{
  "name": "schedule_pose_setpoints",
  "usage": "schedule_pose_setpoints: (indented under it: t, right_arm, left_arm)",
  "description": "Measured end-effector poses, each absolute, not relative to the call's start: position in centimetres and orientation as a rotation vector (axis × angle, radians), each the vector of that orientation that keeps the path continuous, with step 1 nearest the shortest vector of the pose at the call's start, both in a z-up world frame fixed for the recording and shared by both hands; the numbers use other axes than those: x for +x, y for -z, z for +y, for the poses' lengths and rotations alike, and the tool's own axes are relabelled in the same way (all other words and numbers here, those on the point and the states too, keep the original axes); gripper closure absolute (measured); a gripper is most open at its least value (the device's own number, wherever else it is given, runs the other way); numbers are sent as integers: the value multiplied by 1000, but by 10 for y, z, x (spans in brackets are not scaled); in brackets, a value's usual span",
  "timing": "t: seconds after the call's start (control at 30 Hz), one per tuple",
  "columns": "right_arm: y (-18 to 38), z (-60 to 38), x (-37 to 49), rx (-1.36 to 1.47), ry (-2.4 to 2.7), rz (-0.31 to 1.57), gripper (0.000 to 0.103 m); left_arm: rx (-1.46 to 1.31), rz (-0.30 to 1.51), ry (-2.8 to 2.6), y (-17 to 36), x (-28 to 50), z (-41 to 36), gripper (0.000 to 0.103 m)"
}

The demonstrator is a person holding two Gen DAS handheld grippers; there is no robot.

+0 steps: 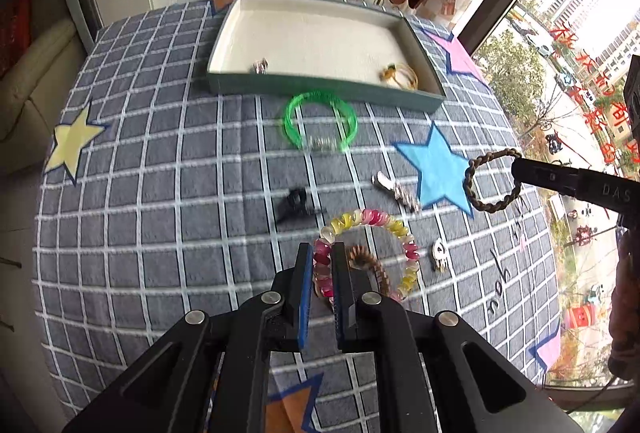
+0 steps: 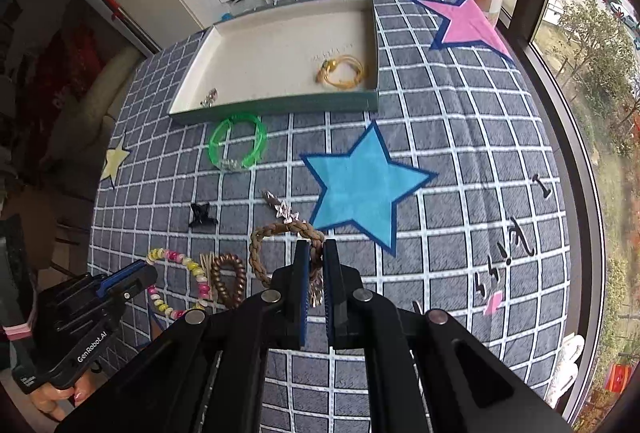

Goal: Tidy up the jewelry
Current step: 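Lower both bracelets into the white tray and open both tools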

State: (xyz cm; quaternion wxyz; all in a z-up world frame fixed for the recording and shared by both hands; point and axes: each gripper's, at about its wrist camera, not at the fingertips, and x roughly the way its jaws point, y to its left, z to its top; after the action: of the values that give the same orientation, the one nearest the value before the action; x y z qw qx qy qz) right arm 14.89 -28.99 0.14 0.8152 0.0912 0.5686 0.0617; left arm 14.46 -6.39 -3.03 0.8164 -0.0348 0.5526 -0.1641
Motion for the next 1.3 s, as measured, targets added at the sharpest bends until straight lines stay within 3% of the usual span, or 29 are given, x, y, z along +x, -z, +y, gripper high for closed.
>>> schedule_pose_setpoints:
  t: [0.47, 0.9, 1.3]
  right_arm:
    - [-16, -288, 258, 169, -170, 1133, 96]
    - [23, -287, 333, 185, -143, 1151, 96]
    - [63, -290, 356, 166, -121, 1186, 96]
  left_arm:
    - [-66, 1073, 296, 16, 249, -59, 82]
    - [-48, 1051, 229, 48, 344, -79, 82]
    - [44, 1081, 174, 83, 365, -100, 82]
